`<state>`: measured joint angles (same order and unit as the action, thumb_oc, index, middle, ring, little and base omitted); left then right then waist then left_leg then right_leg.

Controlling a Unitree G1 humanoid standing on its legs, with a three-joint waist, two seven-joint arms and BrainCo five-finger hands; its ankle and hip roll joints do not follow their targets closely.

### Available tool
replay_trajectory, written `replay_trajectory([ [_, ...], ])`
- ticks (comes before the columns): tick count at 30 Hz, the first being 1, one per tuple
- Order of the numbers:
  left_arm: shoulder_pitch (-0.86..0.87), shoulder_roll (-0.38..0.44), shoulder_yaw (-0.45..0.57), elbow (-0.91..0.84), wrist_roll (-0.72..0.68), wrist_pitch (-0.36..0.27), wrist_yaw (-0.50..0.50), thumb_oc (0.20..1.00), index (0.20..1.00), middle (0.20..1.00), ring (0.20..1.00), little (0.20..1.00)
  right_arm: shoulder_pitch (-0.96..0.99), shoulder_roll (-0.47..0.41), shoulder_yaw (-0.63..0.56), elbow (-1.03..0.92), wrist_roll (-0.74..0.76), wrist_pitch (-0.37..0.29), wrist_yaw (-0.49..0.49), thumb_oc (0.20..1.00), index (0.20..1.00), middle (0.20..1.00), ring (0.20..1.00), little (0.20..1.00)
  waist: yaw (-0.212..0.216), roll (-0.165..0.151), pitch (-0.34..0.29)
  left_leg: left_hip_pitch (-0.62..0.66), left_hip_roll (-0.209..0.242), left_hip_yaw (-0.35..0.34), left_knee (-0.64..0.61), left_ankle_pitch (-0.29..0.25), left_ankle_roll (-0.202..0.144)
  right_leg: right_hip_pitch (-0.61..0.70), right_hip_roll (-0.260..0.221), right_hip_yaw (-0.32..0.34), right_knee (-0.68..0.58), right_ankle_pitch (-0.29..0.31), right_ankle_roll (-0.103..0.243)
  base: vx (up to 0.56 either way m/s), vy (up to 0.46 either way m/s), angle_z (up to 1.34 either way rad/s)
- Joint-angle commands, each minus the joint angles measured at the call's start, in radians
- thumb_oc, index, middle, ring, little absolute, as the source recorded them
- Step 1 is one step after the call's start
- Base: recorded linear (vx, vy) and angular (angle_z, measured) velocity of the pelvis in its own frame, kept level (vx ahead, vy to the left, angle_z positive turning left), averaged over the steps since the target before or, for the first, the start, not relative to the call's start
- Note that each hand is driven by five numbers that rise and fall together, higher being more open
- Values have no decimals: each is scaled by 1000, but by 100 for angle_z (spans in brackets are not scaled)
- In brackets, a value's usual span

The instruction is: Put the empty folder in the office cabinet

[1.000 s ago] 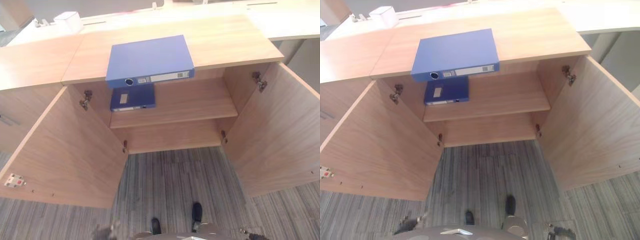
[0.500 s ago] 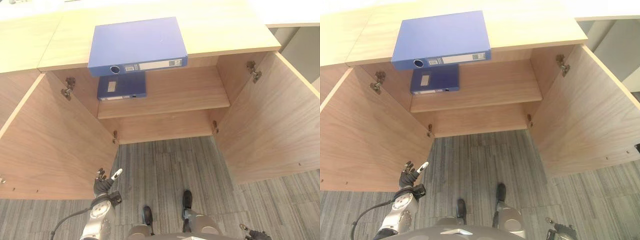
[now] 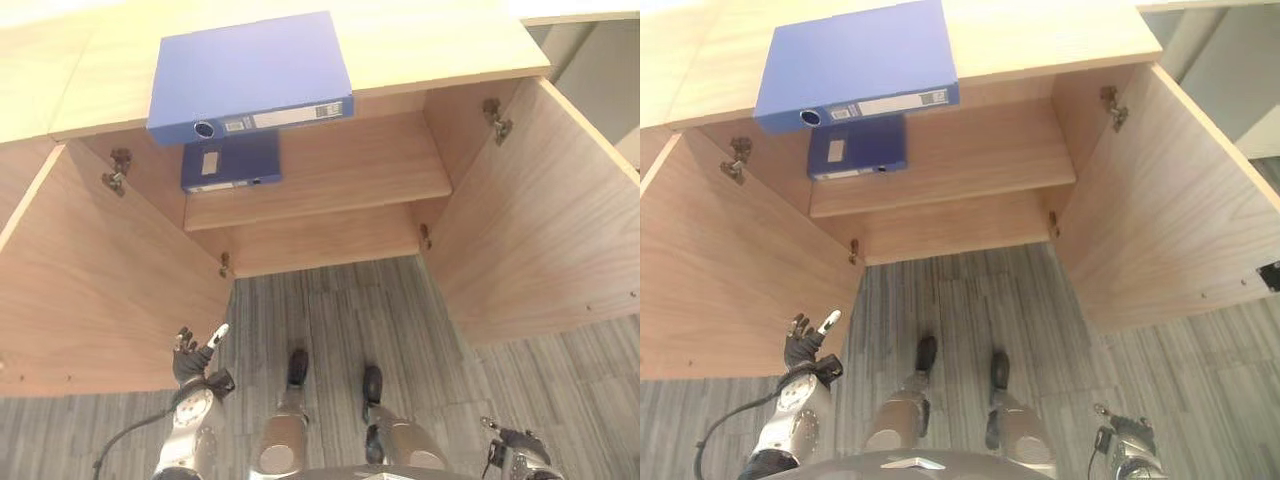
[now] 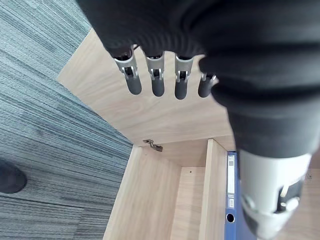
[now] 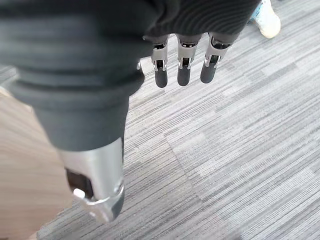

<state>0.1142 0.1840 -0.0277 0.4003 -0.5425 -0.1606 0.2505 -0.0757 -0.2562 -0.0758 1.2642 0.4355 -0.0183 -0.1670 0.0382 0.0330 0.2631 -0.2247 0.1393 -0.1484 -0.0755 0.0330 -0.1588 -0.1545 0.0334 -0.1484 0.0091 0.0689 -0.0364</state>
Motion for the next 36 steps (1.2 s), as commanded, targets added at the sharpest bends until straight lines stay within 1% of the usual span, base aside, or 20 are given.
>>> replay_trajectory([
  [1, -4, 76, 62, -112, 54, -64, 44, 1000, 1000, 1000, 1000, 1000, 21, -24, -1, -24, 49, -20, -37, 1000, 1000, 1000, 1000, 1000, -18, -32, -14, -19, -52, 46, -12, 76, 20, 102, -111, 45, -96, -123, 170, -35, 152, -26],
  [2, -4, 76, 62, -112, 54, -64, 44, 1000, 1000, 1000, 1000, 1000, 21, -24, -1, -24, 49, -20, -37, 1000, 1000, 1000, 1000, 1000, -18, -32, -14, -19, -52, 46, -12, 76, 20, 102, -111, 45, -96, -123, 170, -40, 162, -31],
  [4, -29, 99, 72, -121, 86, -77, 71, 1000, 1000, 1000, 1000, 1000, 6, -3, 4, -40, 71, -27, -38, 1000, 1000, 1000, 1000, 1000, -24, -29, -15, -37, -63, 90, -12, 70, 21, 52, -136, 56, -96, -102, 185, -21, 192, -41],
  [9, -65, 115, 96, -153, 117, -102, 138, 1000, 1000, 1000, 1000, 1000, 4, 42, 25, -61, 95, -35, -42, 1000, 1000, 1000, 1000, 1000, -31, -39, 0, -51, -77, 115, -12, 71, 28, 23, -155, 65, -96, -79, 193, 8, 108, -4],
  [11, -100, 149, 117, -207, 255, -106, 216, 1000, 1000, 1000, 1000, 1000, 19, 79, 45, -61, 98, -42, -43, 1000, 1000, 1000, 1000, 1000, -37, -52, 2, -62, -82, 123, -12, 65, 31, 9, -165, 72, -96, -72, 197, 11, 62, 21],
  [13, -99, 149, 117, -210, 259, -104, 219, 1000, 1000, 1000, 1000, 1000, 18, 81, 46, -62, 98, -42, -43, 1000, 1000, 1000, 1000, 1000, -37, -54, 2, -63, -83, 123, -12, 65, 31, 8, -166, 73, -96, -72, 197, 2, -1, 6],
  [14, -125, 191, 135, -241, 393, -92, 280, 1000, 1000, 1000, 1000, 1000, 24, 91, 53, -54, 98, -49, -48, 1000, 1000, 1000, 1000, 1000, -38, -60, 1, -69, -83, 124, -12, 62, 29, 1, -168, 72, -96, -66, 200, 8, 1, 18],
  [15, -136, 213, 147, -258, 460, -84, 312, 1000, 1000, 1000, 1000, 1000, 29, 97, 58, -51, 97, -53, -50, 1000, 1000, 1000, 1000, 1000, -39, -63, -1, -71, -83, 125, -12, 62, 29, -2, -170, 72, -96, -65, 201, 7, 1, 16],
  [16, -136, 213, 147, -258, 460, -84, 312, 1000, 1000, 1000, 1000, 1000, 29, 97, 58, -51, 97, -53, -50, 1000, 1000, 1000, 1000, 1000, -39, -63, -1, -71, -83, 125, -12, 62, 29, -2, -170, 72, -96, -65, 201, 14, 2, 9],
  [17, -153, 237, 160, -277, 530, -71, 348, 1000, 1000, 1000, 1000, 1000, 29, 100, 64, -45, 96, -58, -52, 1000, 1000, 1000, 1000, 1000, -40, -68, -2, -73, -83, 127, -12, 61, 28, -4, -170, 72, -96, -64, 201, 23, -7, 6],
  [18, -187, 293, 188, -331, 663, -48, 417, 1000, 1000, 1000, 1000, 1000, 31, 100, 73, -27, 97, -63, -52, 1000, 1000, 1000, 1000, 1000, -40, -72, -5, -74, -81, 127, -12, 59, 26, -7, -172, 70, -96, -62, 203, 23, -7, 6],
  [19, -187, 293, 188, -331, 663, -48, 417, 1000, 1000, 1000, 1000, 1000, 31, 100, 73, -27, 97, -63, -52, 1000, 1000, 1000, 1000, 1000, -40, -72, -5, -74, -81, 127, -12, 59, 26, -7, -172, 70, -96, -62, 203, 33, -22, -5],
  [20, -239, 373, 228, -393, 832, -20, 511, 1000, 1000, 1000, 1000, 1000, 26, 98, 88, -3, 104, -72, -46, 1000, 1000, 1000, 1000, 1000, -42, -79, -10, -77, -77, 129, -12, 56, 22, -11, -171, 68, -96, -60, 204, 19, -16, -10],
  [21, -241, 374, 228, -393, 836, -18, 513, 1000, 1000, 1000, 1000, 1000, 23, 99, 88, -2, 104, -73, -46, 1000, 1000, 1000, 1000, 1000, -42, -81, -9, -77, -77, 129, -12, 55, 22, -11, -171, 68, -96, -60, 204, 31, -24, -12],
  [22, -267, 429, 249, -421, 922, 1, 549, 1000, 1000, 1000, 1000, 1000, 23, 93, 93, 5, 112, -76, -40, 1000, 1000, 1000, 1000, 1000, -42, -81, -13, -76, -73, 130, -12, 54, 20, -13, -170, 68, -96, -61, 204, 0, 0, 0],
  [23, -268, 429, 248, -421, 925, 3, 551, 1000, 1000, 1000, 1000, 1000, 21, 94, 94, 5, 112, -76, -39, 1000, 1000, 1000, 1000, 1000, -42, -83, -12, -76, -72, 130, -12, 54, 20, -13, -170, 68, -96, -61, 204, 0, 0, 0],
  [25, -326, 502, 253, -441, 1021, 36, 578, 1000, 1000, 1000, 1000, 1000, 14, 83, 105, 11, 116, -81, -33, 1000, 1000, 1000, 1000, 1000, -48, -83, -19, -72, -67, 132, -12, 52, 17, -12, -167, 68, -96, -60, 205, 24, -17, -7],
  [26, -330, 504, 251, -440, 1024, 38, 580, 1000, 1000, 1000, 1000, 1000, 12, 84, 104, 12, 116, -81, -32, 1000, 1000, 1000, 1000, 1000, -47, -85, -17, -72, -66, 132, -12, 52, 17, -12, -167, 68, -96, -61, 205, 17, -18, -10],
  [29, -405, 580, 228, -463, 1102, 62, 577, 1000, 1000, 1000, 1000, 1000, 3, 72, 112, 22, 113, -82, -24, 1000, 1000, 1000, 1000, 1000, -55, -83, -26, -65, -61, 134, -12, 50, 15, -9, -165, 70, -96, -61, 205, 4, -4, -1],
  [36, -470, 618, 151, -491, 1158, 62, 529, 1000, 1000, 1000, 1000, 1000, -6, 58, 109, 31, 108, -80, -17, 1000, 1000, 1000, 1000, 1000, -68, -77, -31, -57, -56, 134, -12, 50, 14, -5, -159, 67, -96, -62, 204, 0, 0, 0],
])
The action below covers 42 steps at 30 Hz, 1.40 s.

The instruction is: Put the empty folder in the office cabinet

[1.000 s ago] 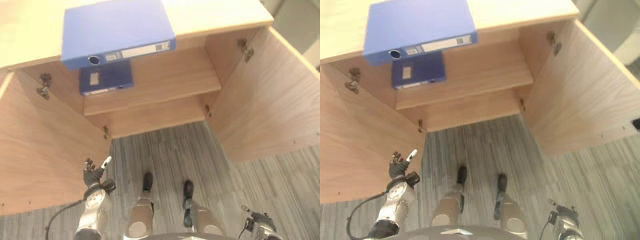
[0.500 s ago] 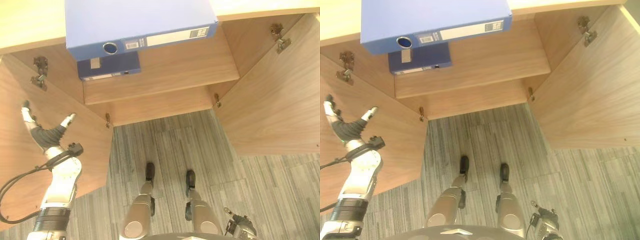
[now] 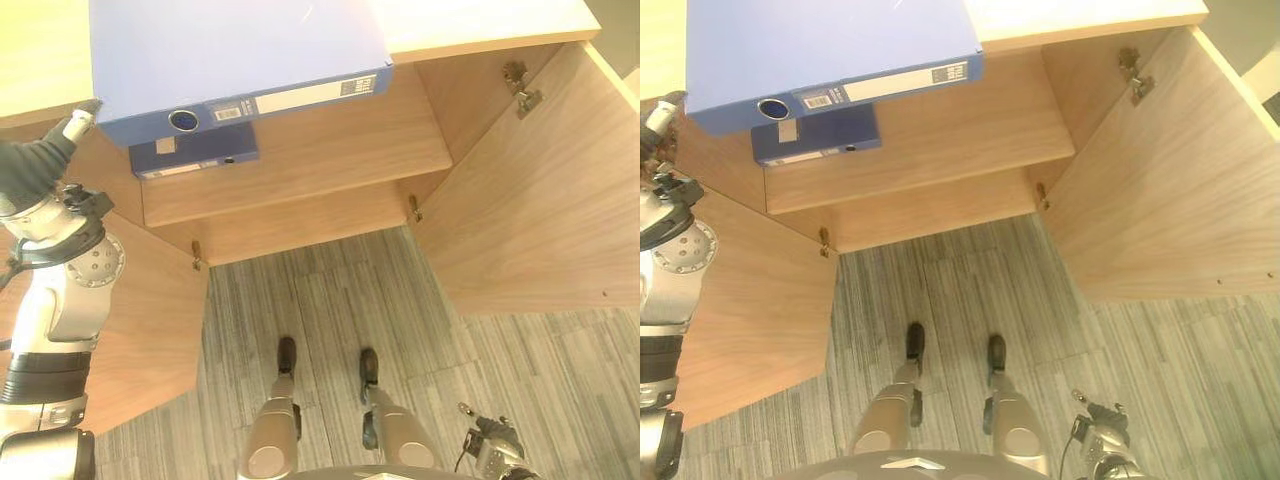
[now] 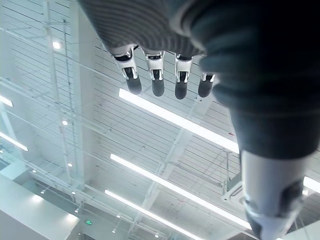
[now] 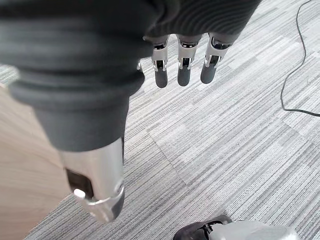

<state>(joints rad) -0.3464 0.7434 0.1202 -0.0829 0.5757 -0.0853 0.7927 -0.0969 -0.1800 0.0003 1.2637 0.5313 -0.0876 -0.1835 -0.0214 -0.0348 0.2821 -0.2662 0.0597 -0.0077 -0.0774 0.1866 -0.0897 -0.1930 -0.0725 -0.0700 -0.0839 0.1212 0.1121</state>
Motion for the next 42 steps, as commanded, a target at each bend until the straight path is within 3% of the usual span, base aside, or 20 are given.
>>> replay_trajectory([
  [1, -10, 59, 3, -8, 40, -14, -13, 1000, 1000, 1000, 1000, 1000, 15, -18, 33, 31, 12, -11, 0, 1000, 1000, 1000, 1000, 1000, -8, -9, -50, -15, 24, -7, -10, -104, -55, 33, -53, -11, -3, -114, 55, -6, -12, -5],
  [20, 83, -54, -43, -38, 12, -55, -100, 1000, 1000, 1000, 1000, 1000, 27, -16, 14, 47, -12, -6, -5, 1000, 1000, 1000, 1000, 1000, -24, 3, -41, -1, 35, 7, -10, -103, -56, 38, -46, -6, -3, -114, 50, -1, -2, -1],
  [30, 32, -33, -99, 0, 28, -48, -125, 1000, 1000, 1000, 1000, 1000, 23, -20, 15, 53, -9, -8, -7, 1000, 1000, 1000, 1000, 1000, -37, 7, -45, 1, 35, 16, -10, -106, -52, 31, -50, 1, -3, -109, 53, 0, 0, 0],
  [42, -119, 85, -272, 74, 118, -35, -203, 1000, 1000, 1000, 1000, 1000, 20, -34, 16, 64, -1, -5, 7, 1000, 1000, 1000, 1000, 1000, -58, 20, -48, -11, 31, 26, -10, -105, -46, 13, -59, 5, -3, -97, 61, -6, 6, -2],
])
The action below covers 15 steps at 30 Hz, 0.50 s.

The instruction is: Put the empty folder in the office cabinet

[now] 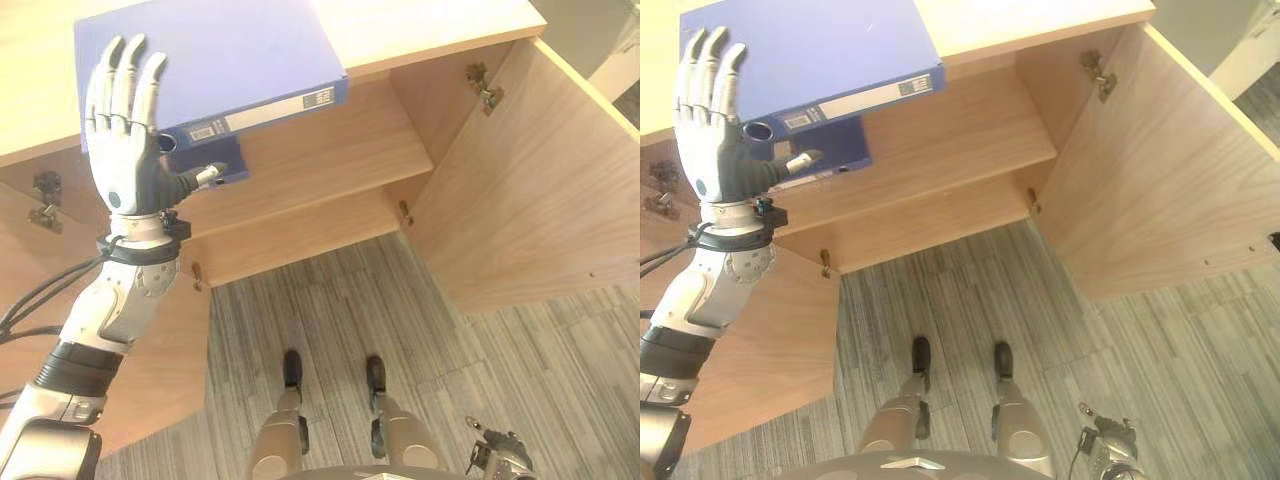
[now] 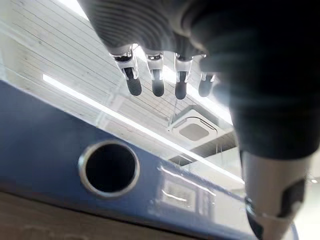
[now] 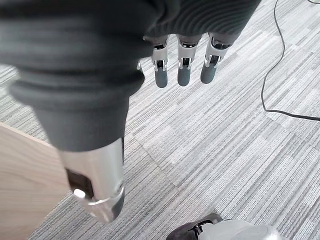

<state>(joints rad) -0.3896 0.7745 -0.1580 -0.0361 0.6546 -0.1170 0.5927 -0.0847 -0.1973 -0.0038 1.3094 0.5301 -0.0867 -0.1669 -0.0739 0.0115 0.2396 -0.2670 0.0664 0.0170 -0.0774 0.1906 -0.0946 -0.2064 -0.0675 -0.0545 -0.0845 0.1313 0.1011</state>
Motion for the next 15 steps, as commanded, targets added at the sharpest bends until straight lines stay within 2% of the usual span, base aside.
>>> replay_trajectory([
  [1, -84, 62, -8, 31, 51, -1, -10, 1000, 1000, 1000, 1000, 1000, 6, -20, 18, 21, 2, -5, -10, 1000, 1000, 1000, 1000, 1000, -7, -23, -5, -11, 23, 2, -10, -109, -40, 25, -65, -10, -3, -106, 73, -10, 26, -5],
  [15, -119, 79, -53, 52, 91, 8, -39, 1000, 1000, 1000, 1000, 1000, 5, -30, 14, 27, -3, -5, -11, 1000, 1000, 1000, 1000, 1000, -11, -20, -7, -21, 22, 9, -10, -107, -37, 12, -66, -6, -3, -101, 74, 0, 1, 0],
])
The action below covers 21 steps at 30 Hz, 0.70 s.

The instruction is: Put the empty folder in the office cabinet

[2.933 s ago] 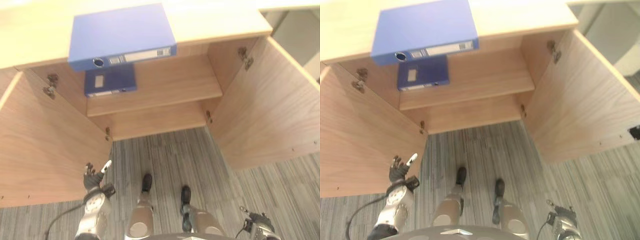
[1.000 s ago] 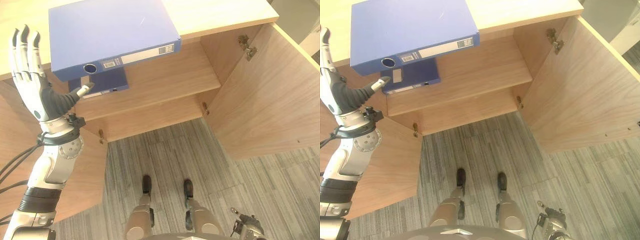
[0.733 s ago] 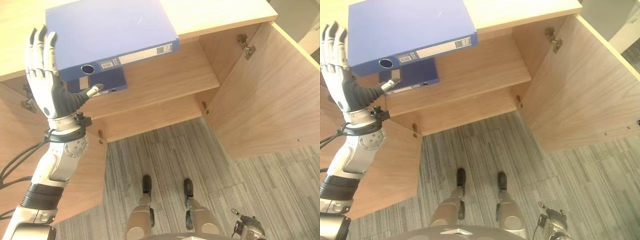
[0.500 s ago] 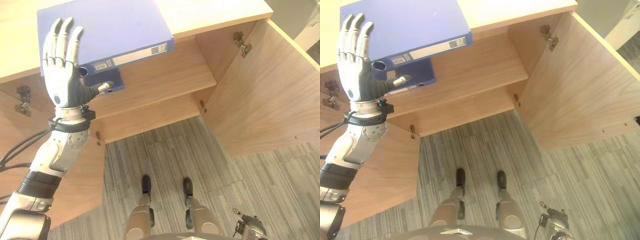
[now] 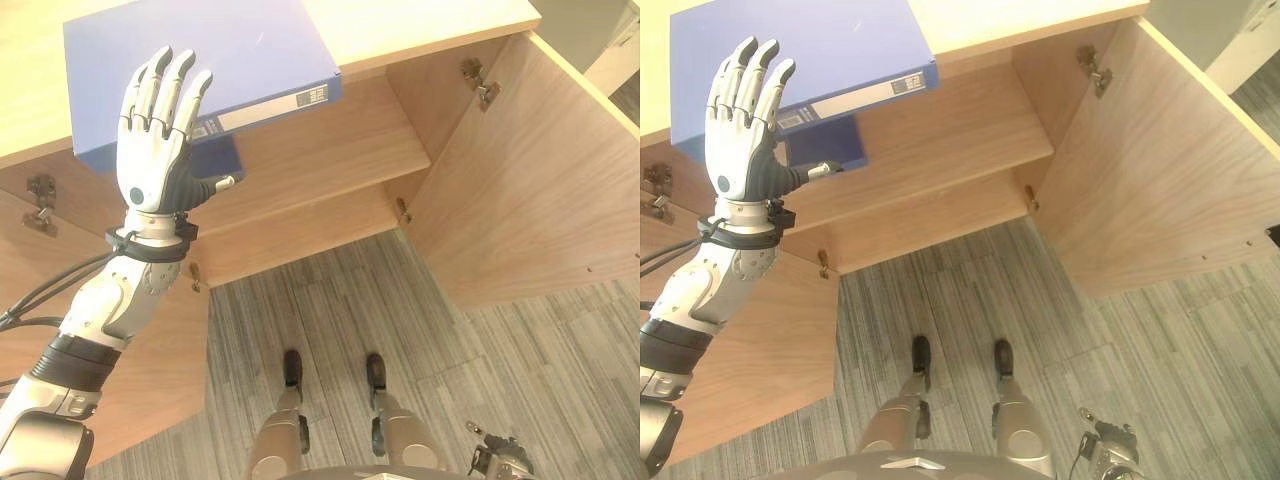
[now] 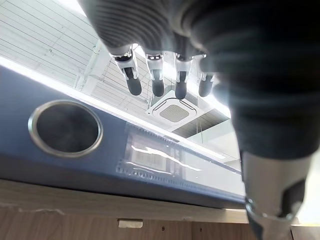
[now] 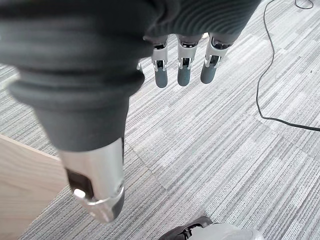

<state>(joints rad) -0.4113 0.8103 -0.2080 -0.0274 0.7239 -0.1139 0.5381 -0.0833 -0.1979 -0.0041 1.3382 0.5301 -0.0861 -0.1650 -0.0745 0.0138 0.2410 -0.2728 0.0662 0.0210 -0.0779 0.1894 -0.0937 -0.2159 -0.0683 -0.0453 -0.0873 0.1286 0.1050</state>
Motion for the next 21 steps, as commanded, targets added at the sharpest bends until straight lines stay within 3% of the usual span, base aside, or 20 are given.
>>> replay_trajectory([
  [1, -98, 43, -3, 43, 22, 5, 16, 1000, 1000, 1000, 1000, 1000, 3, -29, 14, -1, -3, -6, -13, 1000, 1000, 1000, 1000, 1000, -10, -23, -8, -15, 22, 5, -9, -105, -38, 21, -65, -15, 0, -98, 70, 0, 0, 0],
  [21, -185, 102, -59, 129, 58, 42, 1, 1000, 1000, 1000, 1000, 1000, -4, -43, 22, 0, -2, -7, -6, 1000, 1000, 1000, 1000, 1000, -14, -28, -6, -37, 31, 2, -9, -96, -41, 0, -58, -16, 0, -92, 70, 0, 0, 0],
])
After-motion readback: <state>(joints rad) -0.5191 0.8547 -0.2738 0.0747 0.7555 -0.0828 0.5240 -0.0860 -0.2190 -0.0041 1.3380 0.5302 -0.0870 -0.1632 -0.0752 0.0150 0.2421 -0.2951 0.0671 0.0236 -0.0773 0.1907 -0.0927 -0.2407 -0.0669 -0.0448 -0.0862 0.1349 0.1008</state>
